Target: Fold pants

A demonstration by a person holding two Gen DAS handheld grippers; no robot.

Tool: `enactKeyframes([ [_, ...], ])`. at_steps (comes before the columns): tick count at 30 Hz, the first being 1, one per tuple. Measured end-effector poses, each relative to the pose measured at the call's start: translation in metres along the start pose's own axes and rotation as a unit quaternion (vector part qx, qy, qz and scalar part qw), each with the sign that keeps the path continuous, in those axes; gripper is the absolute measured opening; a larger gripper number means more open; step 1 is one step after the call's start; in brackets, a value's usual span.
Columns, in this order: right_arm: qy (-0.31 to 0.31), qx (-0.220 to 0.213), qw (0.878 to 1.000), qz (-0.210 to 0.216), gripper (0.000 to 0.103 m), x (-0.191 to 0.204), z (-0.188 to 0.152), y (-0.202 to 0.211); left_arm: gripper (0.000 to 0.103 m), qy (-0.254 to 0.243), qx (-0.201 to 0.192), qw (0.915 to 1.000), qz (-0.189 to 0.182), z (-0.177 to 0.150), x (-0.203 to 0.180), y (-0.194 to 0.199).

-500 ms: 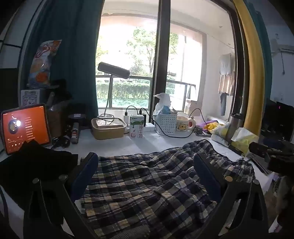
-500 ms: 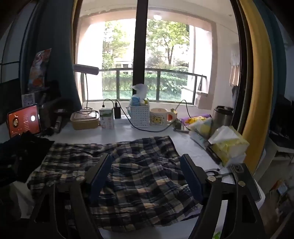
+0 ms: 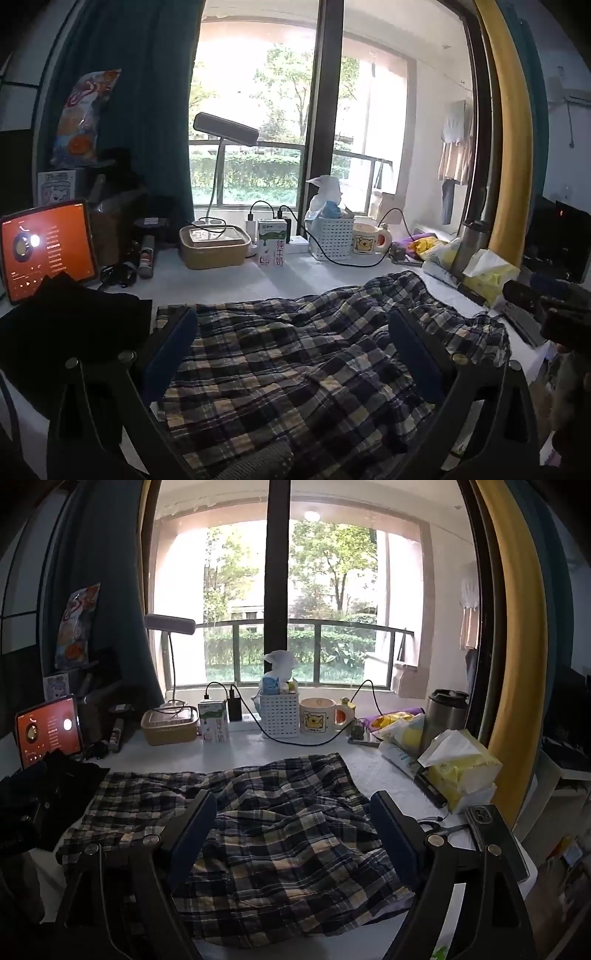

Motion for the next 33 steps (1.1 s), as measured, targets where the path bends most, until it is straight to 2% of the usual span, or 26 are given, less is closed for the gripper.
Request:
enactKeyframes([
  [33,0.018,0.007,1.0,0.005,0.087,0.01,-0.001,-0.002,0.102,-0.004,-0.012,0.9995,0.028,0.007,0.008,0.009],
])
Point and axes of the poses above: each gripper's, at about its wrist camera, not at the fingertips, and y roughly against the way its jaws point, x to its left, z to its top, the point moved 6 cm from there along -y, roughly the way its jaws point, and after that the axes turned 9 degrees about -y, right-handed, at the moved point
